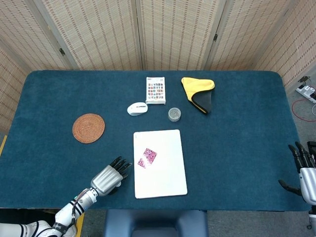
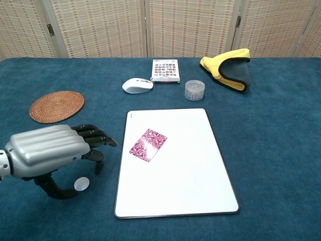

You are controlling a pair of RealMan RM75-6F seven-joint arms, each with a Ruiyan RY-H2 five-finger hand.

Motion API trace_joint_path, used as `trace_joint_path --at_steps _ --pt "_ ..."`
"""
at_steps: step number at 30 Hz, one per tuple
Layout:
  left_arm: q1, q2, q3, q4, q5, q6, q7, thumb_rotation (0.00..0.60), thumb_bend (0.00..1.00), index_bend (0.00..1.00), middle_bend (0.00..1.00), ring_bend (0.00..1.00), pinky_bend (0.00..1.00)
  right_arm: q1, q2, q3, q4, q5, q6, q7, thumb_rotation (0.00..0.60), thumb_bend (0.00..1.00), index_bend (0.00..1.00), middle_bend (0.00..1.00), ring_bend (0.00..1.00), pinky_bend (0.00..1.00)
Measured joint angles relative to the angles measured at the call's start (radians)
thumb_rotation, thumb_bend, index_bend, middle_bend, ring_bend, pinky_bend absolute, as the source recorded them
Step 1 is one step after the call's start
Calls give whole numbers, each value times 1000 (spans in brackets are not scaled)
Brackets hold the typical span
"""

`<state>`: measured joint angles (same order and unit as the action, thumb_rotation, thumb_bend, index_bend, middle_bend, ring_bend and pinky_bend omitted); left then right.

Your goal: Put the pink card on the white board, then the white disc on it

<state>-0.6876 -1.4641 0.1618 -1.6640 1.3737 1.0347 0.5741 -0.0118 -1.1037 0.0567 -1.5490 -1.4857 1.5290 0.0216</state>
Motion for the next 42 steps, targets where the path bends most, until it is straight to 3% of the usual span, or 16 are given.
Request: trace_joint_path --at_steps 31,37,42 --pt "48 -33 -54 67 12 -39 -21 600 370 514 141 74 0 -6 3 -3 -8 0 6 -10 600 38 74 51 126 0" --pt "38 -10 -92 47 14 -36 -30 600 370 513 141 74 0 -8 5 -3 -11 0 9 -12 600 38 78 51 126 0" --pt "3 4 -155 18 -17 -61 -38 600 371 513 141 74 0 -8 7 -2 -10 1 8 -8 600 38 79 51 126 0"
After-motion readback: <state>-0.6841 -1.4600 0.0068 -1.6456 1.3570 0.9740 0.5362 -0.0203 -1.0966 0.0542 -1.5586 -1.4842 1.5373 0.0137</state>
